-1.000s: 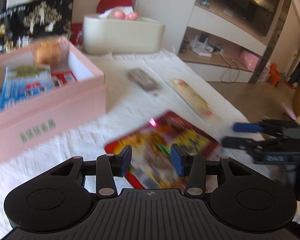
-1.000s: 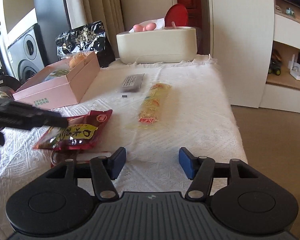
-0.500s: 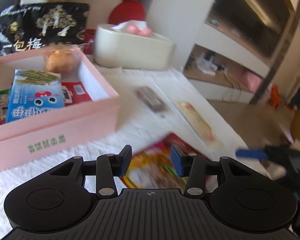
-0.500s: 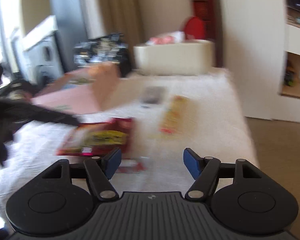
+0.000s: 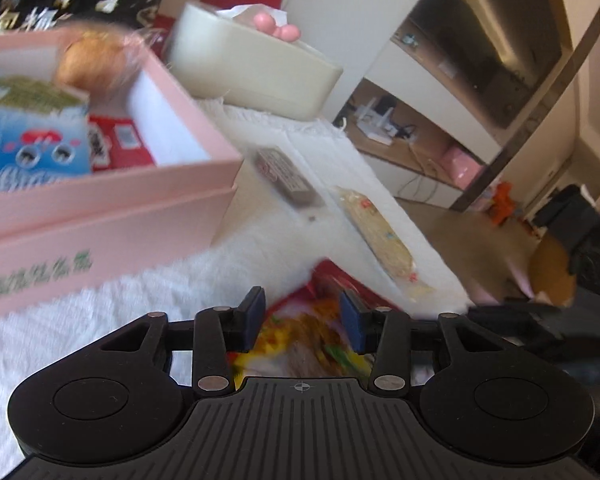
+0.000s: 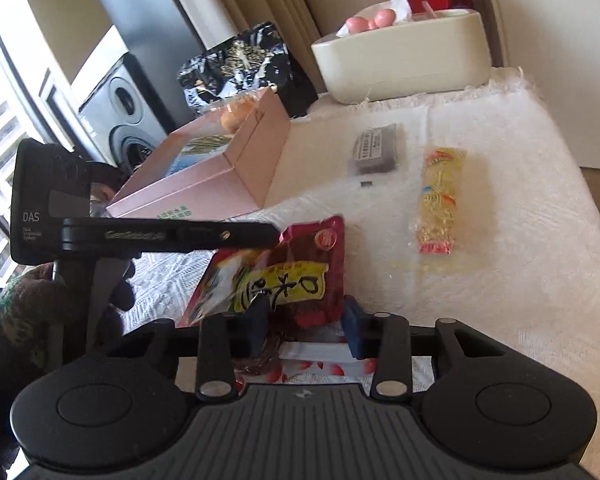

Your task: Organize snacks

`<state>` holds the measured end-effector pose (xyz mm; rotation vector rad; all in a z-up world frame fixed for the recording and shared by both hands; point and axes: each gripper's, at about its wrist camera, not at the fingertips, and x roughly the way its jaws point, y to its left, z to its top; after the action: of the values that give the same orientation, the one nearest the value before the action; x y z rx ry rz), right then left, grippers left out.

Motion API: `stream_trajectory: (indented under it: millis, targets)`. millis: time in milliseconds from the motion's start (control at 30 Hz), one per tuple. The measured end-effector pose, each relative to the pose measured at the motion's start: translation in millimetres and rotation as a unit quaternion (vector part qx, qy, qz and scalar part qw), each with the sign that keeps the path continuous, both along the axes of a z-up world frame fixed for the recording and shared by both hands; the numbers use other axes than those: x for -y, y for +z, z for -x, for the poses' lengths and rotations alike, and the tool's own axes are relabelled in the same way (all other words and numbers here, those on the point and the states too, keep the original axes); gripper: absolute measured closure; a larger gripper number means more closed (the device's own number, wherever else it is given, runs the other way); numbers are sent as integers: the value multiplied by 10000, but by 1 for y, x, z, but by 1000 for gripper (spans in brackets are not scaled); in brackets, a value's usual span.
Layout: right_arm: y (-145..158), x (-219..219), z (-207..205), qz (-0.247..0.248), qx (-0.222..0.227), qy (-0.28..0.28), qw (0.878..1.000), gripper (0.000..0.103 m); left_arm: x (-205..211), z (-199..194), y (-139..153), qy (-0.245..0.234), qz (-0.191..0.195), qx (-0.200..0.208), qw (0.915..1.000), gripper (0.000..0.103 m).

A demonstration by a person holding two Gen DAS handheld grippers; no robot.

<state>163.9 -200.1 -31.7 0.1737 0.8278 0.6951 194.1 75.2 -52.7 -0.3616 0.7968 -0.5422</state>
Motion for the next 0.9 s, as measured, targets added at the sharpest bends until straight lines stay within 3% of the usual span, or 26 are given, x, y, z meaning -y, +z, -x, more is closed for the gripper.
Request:
stream_trajectory:
  millis: [67, 233, 300, 367, 433, 500, 633, 700, 767, 900]
  targets:
    - [5, -5, -6, 40, 89, 85, 9999, 72, -9, 15, 1, 2, 129, -93, 9999, 64]
    - [12, -37, -23, -146, 206, 668, 9974, 75, -30, 63, 18, 131, 34, -32, 9999, 66]
    - [13, -52, -28, -225, 197, 981, 9947, 75, -32, 79, 29, 208, -176, 99, 9996, 66]
    - [15, -63, -30, -98, 291, 1101, 9934, 74, -29, 90, 38, 363, -650, 264, 9969, 66]
    - [21, -61, -23, 83, 529, 1208, 9912, 62, -23, 96, 46, 543, -1244, 460, 9897, 66]
    - [27, -50, -10, 214, 706, 1305, 9887, 32, -21, 97, 47, 624, -1455, 575, 9857, 66]
    - [21, -28, 27, 463, 755, 1554, 9839, 26, -35, 83, 32, 1089, -1139, 414, 9866, 66]
    - [12, -25, 41, 895, 930, 1550, 9795, 26, -41, 75, 23, 1267, -941, 279, 9871, 66]
    - [4, -24, 46, 1458, 1361, 1204, 9725, 26, -45, 71, 16, 1333, -752, 166, 9881, 66]
    - [3, -10, 19, 1466, 1411, -1, 9791, 27, -42, 77, 14, 1109, -557, 59, 9923, 64]
